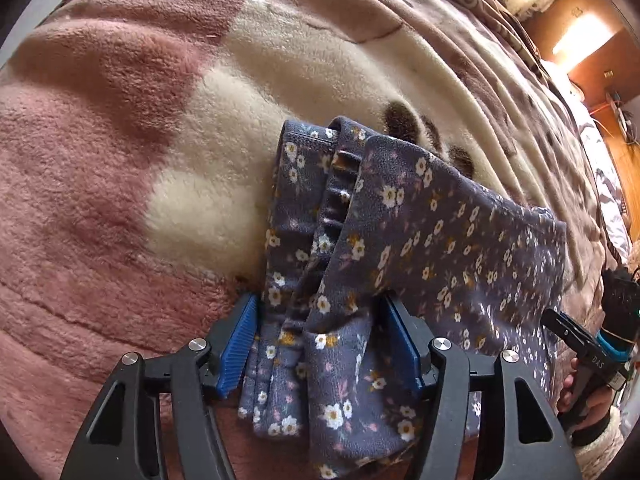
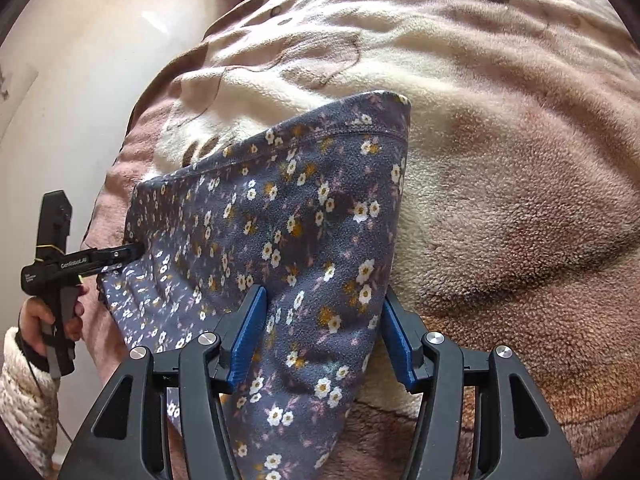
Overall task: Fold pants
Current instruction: 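Grasp the folded pants edge with the left gripper while the right gripper grasps too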
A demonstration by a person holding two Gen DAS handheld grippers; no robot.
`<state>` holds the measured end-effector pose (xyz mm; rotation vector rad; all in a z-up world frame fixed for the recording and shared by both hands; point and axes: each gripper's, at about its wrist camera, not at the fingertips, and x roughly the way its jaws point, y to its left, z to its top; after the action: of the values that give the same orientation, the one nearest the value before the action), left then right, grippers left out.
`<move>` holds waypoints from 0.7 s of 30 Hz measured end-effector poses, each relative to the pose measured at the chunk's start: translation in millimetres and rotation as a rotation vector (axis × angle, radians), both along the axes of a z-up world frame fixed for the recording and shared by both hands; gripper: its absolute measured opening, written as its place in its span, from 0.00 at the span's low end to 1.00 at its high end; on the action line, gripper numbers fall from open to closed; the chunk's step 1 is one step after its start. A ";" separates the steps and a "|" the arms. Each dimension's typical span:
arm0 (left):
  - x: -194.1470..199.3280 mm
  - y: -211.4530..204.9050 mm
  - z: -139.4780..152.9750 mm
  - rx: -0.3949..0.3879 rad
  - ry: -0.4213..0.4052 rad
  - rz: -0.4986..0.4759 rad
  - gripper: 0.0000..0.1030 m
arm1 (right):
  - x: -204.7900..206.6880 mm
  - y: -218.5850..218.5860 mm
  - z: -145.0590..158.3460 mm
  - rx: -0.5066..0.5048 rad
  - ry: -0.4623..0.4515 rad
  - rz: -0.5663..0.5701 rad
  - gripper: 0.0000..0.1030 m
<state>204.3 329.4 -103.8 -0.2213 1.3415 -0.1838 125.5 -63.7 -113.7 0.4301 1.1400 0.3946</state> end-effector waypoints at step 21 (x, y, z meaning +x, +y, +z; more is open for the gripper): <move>-1.7 -18.2 22.8 -0.136 -0.089 0.042 0.37 | 9.9 10.1 29.6 0.090 -0.035 0.001 0.15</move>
<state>202.5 311.2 -81.0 -0.3515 1.2359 -0.2466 135.3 -53.7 -84.1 0.4998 1.0914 0.4535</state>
